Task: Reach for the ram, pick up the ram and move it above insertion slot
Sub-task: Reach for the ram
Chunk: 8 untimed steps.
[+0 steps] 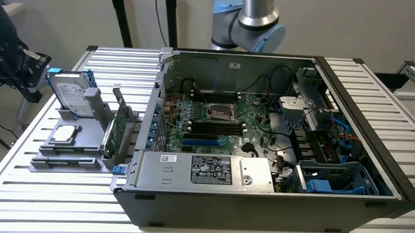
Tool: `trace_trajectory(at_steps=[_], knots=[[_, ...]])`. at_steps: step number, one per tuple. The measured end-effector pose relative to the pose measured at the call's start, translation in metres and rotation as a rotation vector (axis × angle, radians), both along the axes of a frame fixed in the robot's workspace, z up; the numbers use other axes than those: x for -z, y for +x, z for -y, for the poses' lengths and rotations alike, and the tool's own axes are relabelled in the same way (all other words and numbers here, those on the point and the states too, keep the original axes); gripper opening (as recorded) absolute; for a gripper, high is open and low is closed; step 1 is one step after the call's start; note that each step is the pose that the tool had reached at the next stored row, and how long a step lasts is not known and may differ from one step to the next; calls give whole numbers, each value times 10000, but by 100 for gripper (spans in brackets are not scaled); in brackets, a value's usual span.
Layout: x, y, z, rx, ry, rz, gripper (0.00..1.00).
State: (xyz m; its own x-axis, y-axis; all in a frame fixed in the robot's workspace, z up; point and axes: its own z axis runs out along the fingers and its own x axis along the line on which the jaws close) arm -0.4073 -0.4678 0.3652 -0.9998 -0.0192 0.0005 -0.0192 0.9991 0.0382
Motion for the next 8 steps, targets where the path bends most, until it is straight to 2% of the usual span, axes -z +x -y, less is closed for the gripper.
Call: trace_trajectory(at_steps=[8], knots=[[0, -1, 1, 1, 0, 0, 11]])
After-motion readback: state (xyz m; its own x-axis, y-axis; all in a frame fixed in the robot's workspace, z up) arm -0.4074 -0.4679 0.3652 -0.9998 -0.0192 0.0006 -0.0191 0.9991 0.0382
